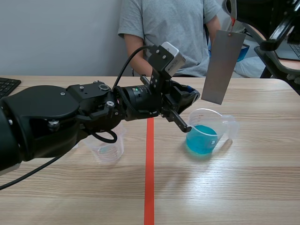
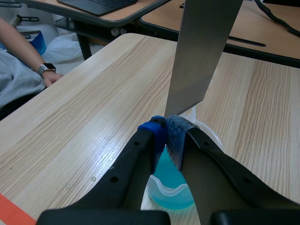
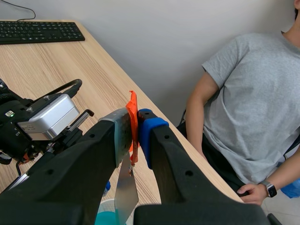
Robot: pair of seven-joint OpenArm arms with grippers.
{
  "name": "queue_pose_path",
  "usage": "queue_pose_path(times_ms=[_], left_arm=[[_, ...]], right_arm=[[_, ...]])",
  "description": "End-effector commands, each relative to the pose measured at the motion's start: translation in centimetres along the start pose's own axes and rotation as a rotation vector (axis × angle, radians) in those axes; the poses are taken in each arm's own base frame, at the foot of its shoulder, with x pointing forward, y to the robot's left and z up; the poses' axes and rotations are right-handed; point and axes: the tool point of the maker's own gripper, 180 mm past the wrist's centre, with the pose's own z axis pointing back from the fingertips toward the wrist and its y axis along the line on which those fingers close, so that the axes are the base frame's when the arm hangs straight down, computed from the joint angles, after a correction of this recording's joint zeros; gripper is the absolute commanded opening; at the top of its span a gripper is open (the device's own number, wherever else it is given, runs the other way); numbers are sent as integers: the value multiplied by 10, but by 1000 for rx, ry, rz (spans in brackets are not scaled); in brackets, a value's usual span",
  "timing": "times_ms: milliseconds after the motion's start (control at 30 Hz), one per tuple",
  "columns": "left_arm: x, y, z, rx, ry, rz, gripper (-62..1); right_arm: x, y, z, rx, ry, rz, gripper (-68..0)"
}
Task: Do the redox reaction experiment.
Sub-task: 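Raise the plate and point at it, then lower the plate into the blue solution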
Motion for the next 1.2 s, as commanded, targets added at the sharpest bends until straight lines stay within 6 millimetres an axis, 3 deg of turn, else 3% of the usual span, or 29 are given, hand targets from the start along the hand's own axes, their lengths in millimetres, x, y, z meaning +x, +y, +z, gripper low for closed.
queue_pose_path(times_ms=[0,200,333,433,633,900,1067,1167], left_arm=[[20,2,-4,2,-55,-6,-573],[17,10,4,21,-56,-7,-573],[19,24,29,52,-102,6,-573],[10,29,54,62,-71,-12,-573],[-16,46,126,136,22,-13,-573],[-52,75,246,326,216,-24,-573],[-82,78,312,453,345,9,-573],[-101,68,346,516,418,56,-573]], right_arm=[[13,-5,2,-4,-32,24,-663],[13,-5,2,-4,-33,24,-662],[13,-5,2,-4,-33,24,-662],[13,-5,2,-4,-32,24,-662],[13,-5,2,-4,-33,24,-662],[13,-5,2,-4,-33,24,-662],[13,-4,2,-2,-32,22,-662],[11,-2,1,4,-29,17,-662]])
